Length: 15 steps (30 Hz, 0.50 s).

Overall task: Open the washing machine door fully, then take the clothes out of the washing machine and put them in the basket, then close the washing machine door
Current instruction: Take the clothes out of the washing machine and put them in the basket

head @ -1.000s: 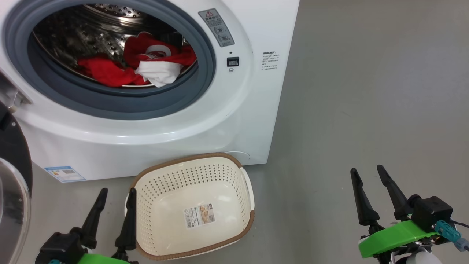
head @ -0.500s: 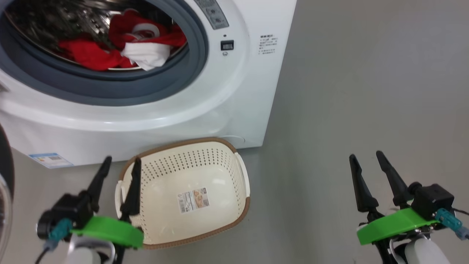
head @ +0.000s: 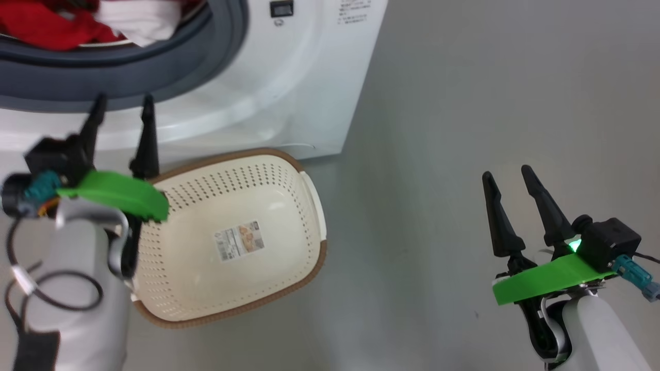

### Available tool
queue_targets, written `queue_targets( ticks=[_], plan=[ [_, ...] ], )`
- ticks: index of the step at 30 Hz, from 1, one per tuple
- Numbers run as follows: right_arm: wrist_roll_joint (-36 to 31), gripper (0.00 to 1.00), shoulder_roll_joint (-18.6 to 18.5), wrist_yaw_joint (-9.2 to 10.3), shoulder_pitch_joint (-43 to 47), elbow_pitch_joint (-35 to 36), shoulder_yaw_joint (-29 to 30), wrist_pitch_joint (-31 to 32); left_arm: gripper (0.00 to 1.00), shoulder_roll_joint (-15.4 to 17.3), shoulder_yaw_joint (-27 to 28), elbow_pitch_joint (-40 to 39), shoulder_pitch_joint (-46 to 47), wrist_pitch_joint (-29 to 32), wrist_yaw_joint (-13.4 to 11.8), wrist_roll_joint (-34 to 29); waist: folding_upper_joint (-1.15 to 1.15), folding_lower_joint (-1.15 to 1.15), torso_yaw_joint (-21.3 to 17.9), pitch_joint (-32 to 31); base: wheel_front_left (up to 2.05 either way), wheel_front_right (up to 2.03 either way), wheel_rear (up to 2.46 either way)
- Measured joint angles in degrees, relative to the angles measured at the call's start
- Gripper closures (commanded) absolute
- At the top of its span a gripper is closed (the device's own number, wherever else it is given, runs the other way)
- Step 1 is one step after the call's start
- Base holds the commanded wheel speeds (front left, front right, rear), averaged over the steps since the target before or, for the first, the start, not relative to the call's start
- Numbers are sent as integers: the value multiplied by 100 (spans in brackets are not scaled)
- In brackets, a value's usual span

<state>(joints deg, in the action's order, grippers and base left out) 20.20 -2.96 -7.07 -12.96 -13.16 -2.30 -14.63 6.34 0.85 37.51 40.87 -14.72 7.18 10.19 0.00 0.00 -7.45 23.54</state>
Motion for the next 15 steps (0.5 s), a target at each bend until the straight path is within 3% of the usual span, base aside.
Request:
queue_targets(
  ticks=[15],
  plan=[
    [382,0,7,0,-341,34,-215,0,0,307,402,1789,2263,0,-3,192,0,0,-539,845,0,0,0]
  ],
)
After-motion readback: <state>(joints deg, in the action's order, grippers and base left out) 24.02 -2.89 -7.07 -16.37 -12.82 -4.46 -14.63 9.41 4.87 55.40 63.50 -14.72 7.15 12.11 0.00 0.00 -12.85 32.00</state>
